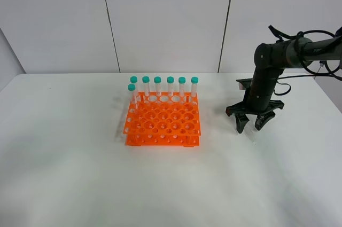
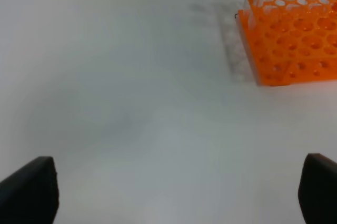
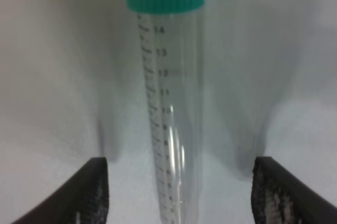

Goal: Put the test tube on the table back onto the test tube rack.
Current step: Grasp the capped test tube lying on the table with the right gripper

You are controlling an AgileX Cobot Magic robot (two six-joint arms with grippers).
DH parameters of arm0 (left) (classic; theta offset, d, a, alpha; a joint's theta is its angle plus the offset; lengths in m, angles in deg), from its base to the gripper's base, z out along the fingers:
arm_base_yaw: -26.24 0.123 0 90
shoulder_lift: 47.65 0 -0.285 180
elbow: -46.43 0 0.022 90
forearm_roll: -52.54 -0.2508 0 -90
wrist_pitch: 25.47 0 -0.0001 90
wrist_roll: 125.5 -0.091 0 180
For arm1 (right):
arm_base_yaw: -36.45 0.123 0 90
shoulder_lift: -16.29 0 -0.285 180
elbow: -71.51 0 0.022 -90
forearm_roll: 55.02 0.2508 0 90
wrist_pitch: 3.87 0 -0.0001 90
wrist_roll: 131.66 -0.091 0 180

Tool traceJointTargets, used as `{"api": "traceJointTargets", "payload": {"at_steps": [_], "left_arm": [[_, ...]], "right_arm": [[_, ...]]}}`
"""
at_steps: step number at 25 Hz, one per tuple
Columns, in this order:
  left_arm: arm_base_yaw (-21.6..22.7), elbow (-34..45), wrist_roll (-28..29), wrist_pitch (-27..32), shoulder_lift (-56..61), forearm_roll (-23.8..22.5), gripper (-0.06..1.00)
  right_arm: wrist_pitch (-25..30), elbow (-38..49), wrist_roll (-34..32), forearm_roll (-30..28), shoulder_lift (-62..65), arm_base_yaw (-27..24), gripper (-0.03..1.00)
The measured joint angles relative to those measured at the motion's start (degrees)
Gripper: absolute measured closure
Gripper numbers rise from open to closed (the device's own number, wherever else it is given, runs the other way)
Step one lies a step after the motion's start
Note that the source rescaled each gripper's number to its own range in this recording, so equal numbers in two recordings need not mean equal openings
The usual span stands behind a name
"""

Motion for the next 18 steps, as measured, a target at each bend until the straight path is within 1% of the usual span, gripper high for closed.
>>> {"api": "traceJointTargets", "payload": {"at_steps": [3,5,8,11,13,15,18], "left_arm": [[0.0,0.0,0.0,0.0,0.0,0.0,-0.06],[0.0,0.0,0.0,0.0,0.0,0.0,-0.06],[0.0,0.0,0.0,0.0,0.0,0.0,-0.06],[0.0,0.0,0.0,0.0,0.0,0.0,-0.06],[0.0,0.0,0.0,0.0,0.0,0.0,-0.06],[0.0,0.0,0.0,0.0,0.0,0.0,-0.06],[0.0,0.0,0.0,0.0,0.0,0.0,-0.06]], "right_arm": [[0.5,0.0,0.0,0.0,0.0,0.0,0.3],[0.8,0.0,0.0,0.0,0.0,0.0,0.34],[1.0,0.0,0.0,0.0,0.0,0.0,0.43],[1.0,0.0,0.0,0.0,0.0,0.0,0.57],[1.0,0.0,0.0,0.0,0.0,0.0,0.65],[1.0,0.0,0.0,0.0,0.0,0.0,0.68],[1.0,0.0,0.0,0.0,0.0,0.0,0.69]]}}
